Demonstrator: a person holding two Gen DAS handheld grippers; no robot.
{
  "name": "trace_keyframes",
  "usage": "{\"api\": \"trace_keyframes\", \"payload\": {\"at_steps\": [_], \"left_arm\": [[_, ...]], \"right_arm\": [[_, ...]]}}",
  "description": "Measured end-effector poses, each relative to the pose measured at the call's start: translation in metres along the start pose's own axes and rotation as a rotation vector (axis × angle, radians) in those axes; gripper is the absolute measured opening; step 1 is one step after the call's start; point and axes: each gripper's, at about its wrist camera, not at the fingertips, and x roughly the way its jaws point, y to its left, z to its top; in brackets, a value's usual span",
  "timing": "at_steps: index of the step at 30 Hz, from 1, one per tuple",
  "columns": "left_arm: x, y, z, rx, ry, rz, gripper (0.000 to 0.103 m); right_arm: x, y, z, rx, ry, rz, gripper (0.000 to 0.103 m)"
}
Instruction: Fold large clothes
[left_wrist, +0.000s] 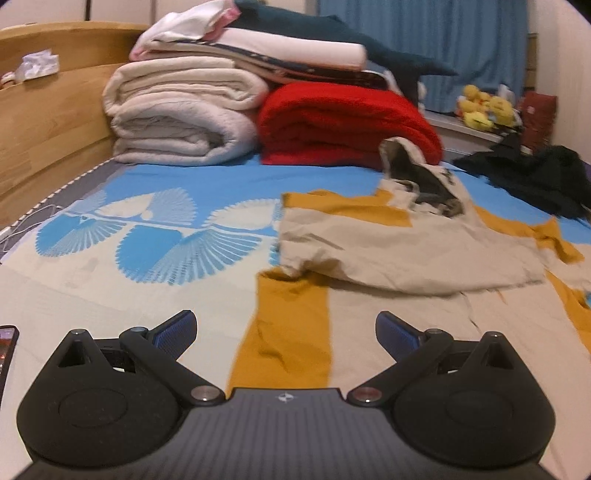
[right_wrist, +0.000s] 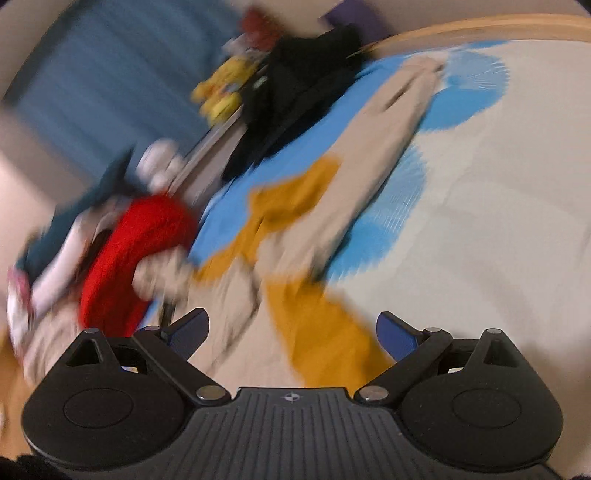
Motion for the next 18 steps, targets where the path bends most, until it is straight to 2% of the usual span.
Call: {"api": "trace_keyframes", "payload": {"at_steps": [5, 8, 11, 15, 18], "left_arm": [[0.040, 0.012, 0.022, -0.088, 0.026, 0.047, 0.103], [0.065, 0.015, 0.031, -0.138, 0.042, 0.080, 0.103], [0.090, 0.020, 0.039, -0.194, 0.062, 0.114, 0.103], [0.119, 0.035, 0.044, -0.309, 0.106, 0.147, 0.103], [0.133, 0.042, 0.043, -0.353, 0.125, 0.180, 0.103]], "right_arm": [[0.051, -0.038, 0.090, 0.097, -0.183, -0.124, 0.097], [0.097, -0.067, 0.127, 0.196, -0.180, -0.142, 0.097], [0.146, -0.087, 0.148, 0.262, -0.189, -0.204, 0.097], [0.205, -0.099, 0.165, 0.249, -0.171, -0.246, 0.098], [0.232, -0.095, 0.176, 0.172, -0.247, -0.260, 0.099]]}}
